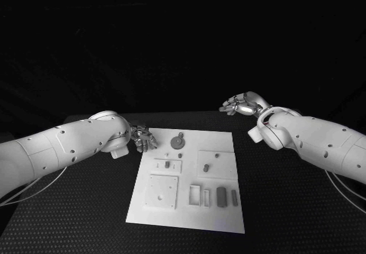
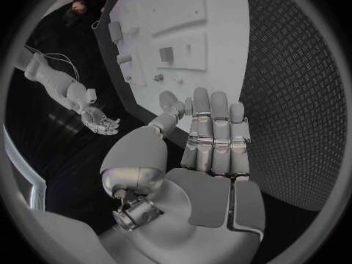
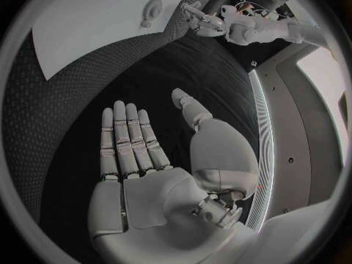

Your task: Assemble the parts on the task board

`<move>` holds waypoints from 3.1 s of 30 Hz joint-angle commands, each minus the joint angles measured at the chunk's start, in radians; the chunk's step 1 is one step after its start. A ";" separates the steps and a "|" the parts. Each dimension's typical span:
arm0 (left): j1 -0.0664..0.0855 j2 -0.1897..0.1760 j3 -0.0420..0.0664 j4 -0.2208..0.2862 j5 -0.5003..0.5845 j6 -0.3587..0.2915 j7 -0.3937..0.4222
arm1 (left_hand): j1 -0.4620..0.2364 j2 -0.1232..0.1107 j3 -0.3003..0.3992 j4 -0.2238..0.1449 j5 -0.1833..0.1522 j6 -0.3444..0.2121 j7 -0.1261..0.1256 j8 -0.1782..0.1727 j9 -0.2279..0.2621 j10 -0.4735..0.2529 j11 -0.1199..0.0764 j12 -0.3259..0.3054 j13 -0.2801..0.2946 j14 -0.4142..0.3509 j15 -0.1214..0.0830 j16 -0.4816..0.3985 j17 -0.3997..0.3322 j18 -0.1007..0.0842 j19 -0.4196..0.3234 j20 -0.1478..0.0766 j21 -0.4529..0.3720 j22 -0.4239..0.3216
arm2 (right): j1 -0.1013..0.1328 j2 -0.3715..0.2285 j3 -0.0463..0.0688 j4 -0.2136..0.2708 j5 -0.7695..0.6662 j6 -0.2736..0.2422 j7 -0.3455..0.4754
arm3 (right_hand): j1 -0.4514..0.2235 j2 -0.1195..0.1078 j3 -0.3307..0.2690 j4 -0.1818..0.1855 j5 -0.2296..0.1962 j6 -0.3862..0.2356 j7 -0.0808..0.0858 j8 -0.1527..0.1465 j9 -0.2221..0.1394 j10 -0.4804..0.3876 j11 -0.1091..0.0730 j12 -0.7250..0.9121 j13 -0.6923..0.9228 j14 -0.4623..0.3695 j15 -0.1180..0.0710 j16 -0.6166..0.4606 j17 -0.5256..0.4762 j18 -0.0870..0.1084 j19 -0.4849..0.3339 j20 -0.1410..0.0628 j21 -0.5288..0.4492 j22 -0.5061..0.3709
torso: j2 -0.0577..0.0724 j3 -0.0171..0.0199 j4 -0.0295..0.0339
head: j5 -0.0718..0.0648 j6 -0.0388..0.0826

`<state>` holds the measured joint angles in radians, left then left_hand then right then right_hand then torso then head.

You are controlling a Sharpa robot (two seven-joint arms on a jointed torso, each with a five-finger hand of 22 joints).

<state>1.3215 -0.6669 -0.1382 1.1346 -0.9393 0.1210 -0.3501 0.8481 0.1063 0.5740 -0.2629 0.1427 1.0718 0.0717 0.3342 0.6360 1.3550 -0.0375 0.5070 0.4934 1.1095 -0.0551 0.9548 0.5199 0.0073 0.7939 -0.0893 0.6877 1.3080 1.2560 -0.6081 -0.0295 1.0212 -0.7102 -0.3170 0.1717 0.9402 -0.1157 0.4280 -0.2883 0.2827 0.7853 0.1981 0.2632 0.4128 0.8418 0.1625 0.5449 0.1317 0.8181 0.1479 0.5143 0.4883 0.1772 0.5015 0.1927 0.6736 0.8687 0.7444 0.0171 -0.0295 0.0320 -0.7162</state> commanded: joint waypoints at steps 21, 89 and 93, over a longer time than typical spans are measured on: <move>-0.015 -0.092 -0.071 0.202 -0.061 -0.084 -0.005 | -0.026 0.001 0.008 -0.022 0.004 0.031 -0.016 0.000 0.003 0.057 -0.014 0.015 0.035 0.052 -0.023 0.047 0.027 -0.003 0.053 -0.080 0.028 0.023 | 0.000 -0.001 0.000 -0.003 0.006 0.016 0.008 | -0.007 0.003 0.000 0.002 0.004 -0.001 0.015 0.003 -0.002 0.007 0.000 0.004 -0.003 -0.003 0.000 0.006 -0.003 0.006 -0.001 0.003 -0.006 0.002 | -0.002 -0.0039 0.0082 | 0.004 -0.010; -0.049 -0.049 -0.075 0.198 -0.203 -0.141 -0.039 | -0.064 0.007 0.016 -0.020 0.029 0.091 -0.050 0.015 0.043 0.076 -0.050 0.208 0.191 0.090 -0.086 0.228 0.073 -0.004 0.107 -0.139 0.150 0.024 | -0.003 -0.006 0.000 0.000 0.006 0.019 0.008 | -0.009 0.005 0.002 0.002 0.005 -0.002 0.015 0.004 -0.005 0.007 0.001 0.007 -0.011 -0.005 0.001 0.009 -0.008 0.007 -0.003 0.005 -0.008 0.004 | -0.003 -0.0029 0.0072 | -0.004 -0.017; -0.049 -0.047 -0.075 0.199 -0.209 -0.136 -0.041 | -0.063 0.007 0.018 -0.020 0.030 0.092 -0.051 0.015 0.044 0.075 -0.051 0.210 0.192 0.090 -0.086 0.229 0.073 -0.004 0.107 -0.140 0.151 0.024 | -0.003 -0.006 0.000 0.000 0.007 0.019 0.008 | -0.010 0.005 0.001 0.002 0.005 -0.002 0.015 0.004 -0.005 0.007 0.001 0.007 -0.011 -0.005 0.001 0.009 -0.008 0.008 -0.003 0.005 -0.008 0.004 | -0.003 -0.0028 0.0076 | -0.003 -0.018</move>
<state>1.2727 -0.7170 -0.2136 1.3312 -1.1327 -0.0125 -0.3910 0.7825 0.1048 0.5871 -0.2830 0.1675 1.1264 0.0490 0.3449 0.6781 1.4314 -0.0821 0.7124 0.6841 1.2005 -0.1356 1.1773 0.5939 0.0076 0.8953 -0.1195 0.8324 1.3079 1.2539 -0.6138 -0.0295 1.0194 -0.7045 -0.3108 0.1717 0.9361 -0.1116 0.4280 -0.2883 0.2827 0.7853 0.1981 0.2632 0.4087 0.8418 0.1625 0.5487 0.1217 0.8182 0.1479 0.5179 0.4820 0.1772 0.5017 0.1926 0.6697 0.8716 0.7414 0.0142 -0.0223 0.0280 -0.7334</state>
